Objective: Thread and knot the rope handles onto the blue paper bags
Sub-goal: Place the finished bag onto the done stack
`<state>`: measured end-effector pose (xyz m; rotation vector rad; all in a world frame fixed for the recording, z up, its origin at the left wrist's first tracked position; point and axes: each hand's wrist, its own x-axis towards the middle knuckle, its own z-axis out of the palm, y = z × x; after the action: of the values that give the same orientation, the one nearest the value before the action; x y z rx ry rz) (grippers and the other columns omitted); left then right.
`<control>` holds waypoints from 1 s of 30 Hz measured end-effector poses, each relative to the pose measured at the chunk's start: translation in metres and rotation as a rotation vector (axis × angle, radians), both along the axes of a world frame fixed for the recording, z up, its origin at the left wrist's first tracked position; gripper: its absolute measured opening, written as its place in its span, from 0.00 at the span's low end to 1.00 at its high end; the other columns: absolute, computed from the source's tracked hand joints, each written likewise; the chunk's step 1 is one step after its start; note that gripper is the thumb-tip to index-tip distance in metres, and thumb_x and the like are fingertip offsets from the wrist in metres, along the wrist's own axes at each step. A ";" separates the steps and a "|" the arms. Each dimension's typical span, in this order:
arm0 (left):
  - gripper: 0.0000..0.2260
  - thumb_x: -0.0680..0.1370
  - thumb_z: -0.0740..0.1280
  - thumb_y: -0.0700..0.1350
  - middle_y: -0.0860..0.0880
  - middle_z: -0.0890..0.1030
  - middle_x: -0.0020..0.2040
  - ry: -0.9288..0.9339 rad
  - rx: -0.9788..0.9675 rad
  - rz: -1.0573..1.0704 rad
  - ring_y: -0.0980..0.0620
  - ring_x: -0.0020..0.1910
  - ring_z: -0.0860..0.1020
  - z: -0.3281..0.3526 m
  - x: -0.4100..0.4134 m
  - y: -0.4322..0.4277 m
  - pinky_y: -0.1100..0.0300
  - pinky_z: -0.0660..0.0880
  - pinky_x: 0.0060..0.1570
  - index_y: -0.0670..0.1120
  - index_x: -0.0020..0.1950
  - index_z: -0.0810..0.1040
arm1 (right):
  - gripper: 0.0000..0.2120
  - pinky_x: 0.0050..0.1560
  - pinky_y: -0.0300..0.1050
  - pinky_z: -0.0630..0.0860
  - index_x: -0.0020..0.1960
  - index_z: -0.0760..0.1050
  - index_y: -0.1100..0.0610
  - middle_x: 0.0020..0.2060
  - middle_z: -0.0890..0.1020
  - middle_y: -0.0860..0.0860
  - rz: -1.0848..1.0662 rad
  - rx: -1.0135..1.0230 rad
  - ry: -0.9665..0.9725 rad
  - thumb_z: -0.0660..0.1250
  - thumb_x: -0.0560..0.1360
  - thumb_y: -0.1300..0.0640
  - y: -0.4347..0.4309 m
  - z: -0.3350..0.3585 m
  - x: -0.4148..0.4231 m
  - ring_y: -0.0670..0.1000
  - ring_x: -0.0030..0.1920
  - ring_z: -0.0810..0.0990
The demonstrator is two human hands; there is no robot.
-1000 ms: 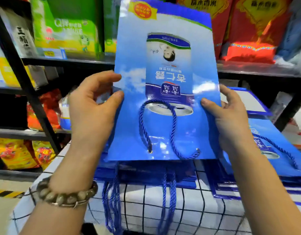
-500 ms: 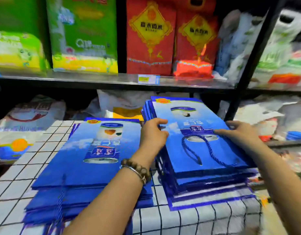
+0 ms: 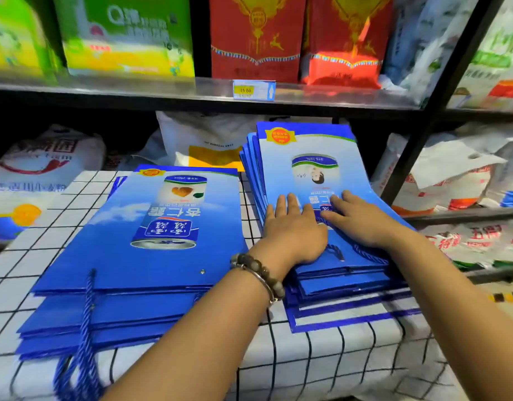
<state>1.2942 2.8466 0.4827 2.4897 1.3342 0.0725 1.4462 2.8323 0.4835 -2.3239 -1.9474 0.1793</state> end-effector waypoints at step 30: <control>0.35 0.71 0.41 0.63 0.44 0.74 0.66 0.131 0.230 0.427 0.43 0.63 0.74 -0.025 -0.208 -0.091 0.50 0.71 0.59 0.49 0.64 0.74 | 0.19 0.54 0.46 0.75 0.56 0.79 0.51 0.56 0.81 0.49 0.636 0.266 0.165 0.57 0.73 0.44 -0.079 -0.016 -0.213 0.51 0.57 0.79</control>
<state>1.0865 2.7556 0.4579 2.3729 1.9966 0.1685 1.2334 2.7532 0.4671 -1.4276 -2.3767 0.1409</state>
